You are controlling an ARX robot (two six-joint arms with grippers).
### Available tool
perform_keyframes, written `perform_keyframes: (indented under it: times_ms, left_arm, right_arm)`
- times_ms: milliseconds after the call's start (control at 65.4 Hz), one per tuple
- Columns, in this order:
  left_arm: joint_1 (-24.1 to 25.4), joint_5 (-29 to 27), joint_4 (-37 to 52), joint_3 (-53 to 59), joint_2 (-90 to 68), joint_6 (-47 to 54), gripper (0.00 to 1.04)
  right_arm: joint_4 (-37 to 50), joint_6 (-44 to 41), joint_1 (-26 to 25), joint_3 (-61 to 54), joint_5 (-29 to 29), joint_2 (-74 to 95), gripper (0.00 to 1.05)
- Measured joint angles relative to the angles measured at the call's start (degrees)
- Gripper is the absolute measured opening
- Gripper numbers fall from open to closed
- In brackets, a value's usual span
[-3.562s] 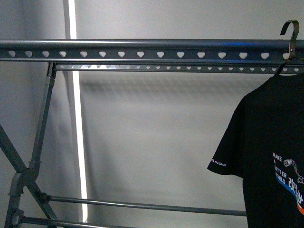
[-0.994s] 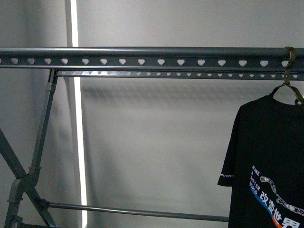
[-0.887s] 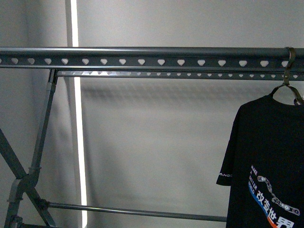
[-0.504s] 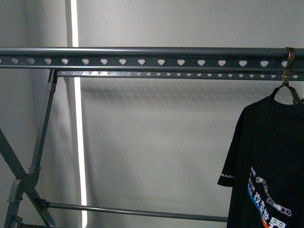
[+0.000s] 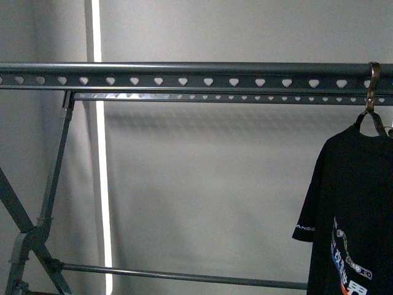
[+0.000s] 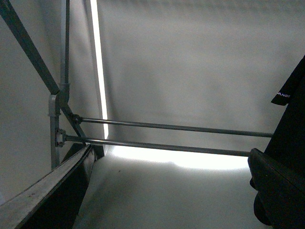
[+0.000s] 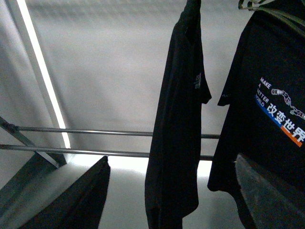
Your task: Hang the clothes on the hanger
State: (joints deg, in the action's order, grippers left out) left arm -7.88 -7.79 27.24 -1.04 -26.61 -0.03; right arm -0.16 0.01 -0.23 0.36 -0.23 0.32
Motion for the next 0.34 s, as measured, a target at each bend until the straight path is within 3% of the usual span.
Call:
perform_keyframes:
  times_ms: [92, 138, 245, 336]
  left_arm:
    - [0.0, 0.0, 0.0, 0.0, 0.0, 0.0, 0.98]
    - [0.0, 0.0, 0.0, 0.0, 0.0, 0.0, 0.98]
    - [0.0, 0.0, 0.0, 0.0, 0.0, 0.0, 0.98]
    - [0.0, 0.0, 0.0, 0.0, 0.0, 0.0, 0.98]
  right_arm:
    - [0.0, 0.0, 0.0, 0.0, 0.0, -0.1, 0.53]
    - [0.0, -0.2, 0.0, 0.0, 0.0, -0.1, 0.50]
    - [0.0, -0.2, 0.0, 0.0, 0.0, -0.1, 0.67]
    - [0.0, -0.2, 0.0, 0.0, 0.0, -0.1, 0.89]
